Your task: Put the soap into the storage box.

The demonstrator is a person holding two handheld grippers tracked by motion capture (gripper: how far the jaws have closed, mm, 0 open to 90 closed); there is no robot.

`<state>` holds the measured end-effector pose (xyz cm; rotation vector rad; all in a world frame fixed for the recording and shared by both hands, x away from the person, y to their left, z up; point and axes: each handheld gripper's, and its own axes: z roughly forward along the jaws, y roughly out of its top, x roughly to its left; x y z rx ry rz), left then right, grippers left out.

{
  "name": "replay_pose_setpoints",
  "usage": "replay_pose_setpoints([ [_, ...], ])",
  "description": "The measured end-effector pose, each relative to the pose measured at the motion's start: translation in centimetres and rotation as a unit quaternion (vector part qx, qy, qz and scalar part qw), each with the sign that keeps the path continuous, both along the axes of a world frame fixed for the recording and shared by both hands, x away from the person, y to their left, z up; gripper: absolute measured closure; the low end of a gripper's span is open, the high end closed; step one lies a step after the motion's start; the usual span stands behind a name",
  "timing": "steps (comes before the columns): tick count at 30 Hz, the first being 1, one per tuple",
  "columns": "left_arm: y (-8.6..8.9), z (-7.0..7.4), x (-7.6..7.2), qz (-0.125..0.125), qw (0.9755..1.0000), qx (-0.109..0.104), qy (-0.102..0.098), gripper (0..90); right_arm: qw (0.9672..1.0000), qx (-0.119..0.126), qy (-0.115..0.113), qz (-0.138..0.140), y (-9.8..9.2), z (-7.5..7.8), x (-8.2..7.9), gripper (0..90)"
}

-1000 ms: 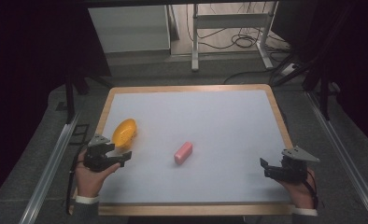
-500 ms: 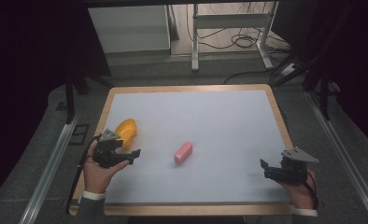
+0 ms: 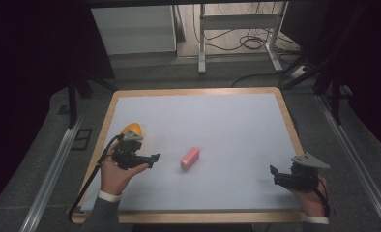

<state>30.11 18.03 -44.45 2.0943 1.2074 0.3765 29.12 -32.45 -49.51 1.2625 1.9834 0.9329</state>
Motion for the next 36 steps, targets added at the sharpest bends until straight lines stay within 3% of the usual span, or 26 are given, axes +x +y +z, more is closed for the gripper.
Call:
replay_pose_setpoints([
  [14, -3.7, 1.1, 1.1, -0.036, 0.9992, 0.014, -0.006, 20.3, 1.0, -0.008, -0.002, 0.004, 0.4, 0.1, -0.1, 5.6],
  [20, -5.3, 1.2, 1.7, -0.05, 0.9985, 0.024, -0.001, 20.2, 1.0, -0.008, -0.002, 0.002, 0.3, 0.1, -0.1, 5.7],
  [24, -6.2, 1.2, 2.0, -0.057, 0.9982, 0.019, 0.001, 20.2, 1.0, -0.008, -0.001, 0.001, 0.3, 0.0, 0.0, 5.8],
  [29, -7.2, 1.2, 2.4, -0.065, 0.9973, 0.033, 0.004, 20.2, 1.0, -0.008, 0.0, 0.0, 0.3, 0.0, 0.0, 5.8],
  [32, -7.7, 1.1, 2.8, -0.068, 0.9973, 0.026, 0.012, 20.2, 1.0, -0.008, 0.001, -0.001, 0.3, 0.0, 0.0, 5.8],
  [34, -8.1, 0.9, 3.0, -0.065, 0.997, 0.041, 0.012, 20.2, 1.0, -0.009, 0.002, -0.001, 0.3, 0.0, 0.0, 5.9],
  [36, -8.5, 0.9, 3.2, -0.07, 0.9966, 0.04, 0.014, 20.2, 0.9999, -0.01, 0.003, -0.001, 0.2, -0.1, 0.0, 5.9],
])
